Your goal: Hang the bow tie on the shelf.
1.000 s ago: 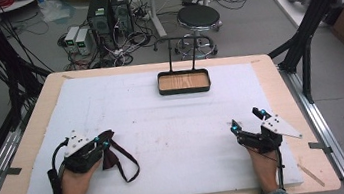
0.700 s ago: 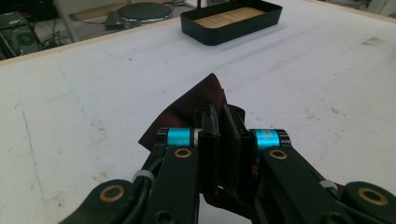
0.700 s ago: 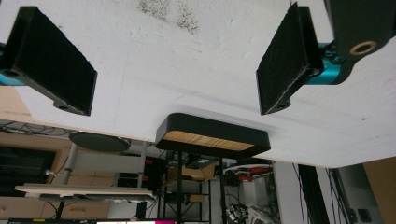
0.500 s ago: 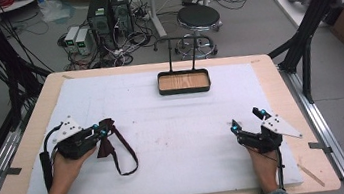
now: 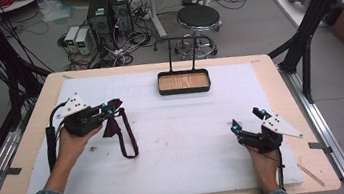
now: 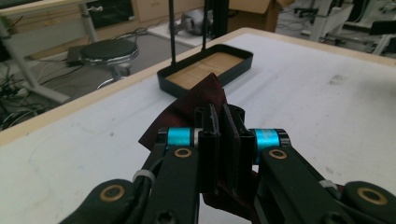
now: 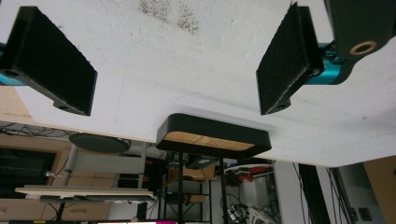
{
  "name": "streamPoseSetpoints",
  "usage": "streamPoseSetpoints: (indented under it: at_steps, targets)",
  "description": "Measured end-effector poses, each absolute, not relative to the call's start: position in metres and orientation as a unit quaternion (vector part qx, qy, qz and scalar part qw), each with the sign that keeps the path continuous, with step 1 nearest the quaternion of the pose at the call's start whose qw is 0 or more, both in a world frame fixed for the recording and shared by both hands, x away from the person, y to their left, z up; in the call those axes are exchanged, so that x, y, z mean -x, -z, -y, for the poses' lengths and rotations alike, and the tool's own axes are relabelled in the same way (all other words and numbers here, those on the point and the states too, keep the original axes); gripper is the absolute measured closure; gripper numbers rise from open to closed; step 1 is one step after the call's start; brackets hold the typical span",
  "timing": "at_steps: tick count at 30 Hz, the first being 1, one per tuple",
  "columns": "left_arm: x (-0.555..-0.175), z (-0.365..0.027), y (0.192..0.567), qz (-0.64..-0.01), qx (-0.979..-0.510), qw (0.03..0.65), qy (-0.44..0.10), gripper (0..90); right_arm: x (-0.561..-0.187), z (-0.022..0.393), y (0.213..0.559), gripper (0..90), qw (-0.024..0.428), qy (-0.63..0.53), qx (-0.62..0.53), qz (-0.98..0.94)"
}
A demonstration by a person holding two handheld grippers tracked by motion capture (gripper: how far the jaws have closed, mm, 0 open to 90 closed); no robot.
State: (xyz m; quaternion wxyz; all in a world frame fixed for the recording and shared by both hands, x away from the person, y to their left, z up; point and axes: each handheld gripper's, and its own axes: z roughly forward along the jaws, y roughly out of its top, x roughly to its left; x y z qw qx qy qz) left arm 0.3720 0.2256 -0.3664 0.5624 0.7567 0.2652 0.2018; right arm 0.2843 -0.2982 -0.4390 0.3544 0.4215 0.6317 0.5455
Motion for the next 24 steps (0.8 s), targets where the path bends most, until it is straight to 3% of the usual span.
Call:
streamPoseSetpoints:
  at_steps: [24]
  targets:
    - [-0.458, -0.157, 0.316, -0.186, -0.757, 0.599, -0.182, 84.5, -0.285, 0.299, 0.439, 11.5, 0.347, -0.549, -0.426, -0.63]
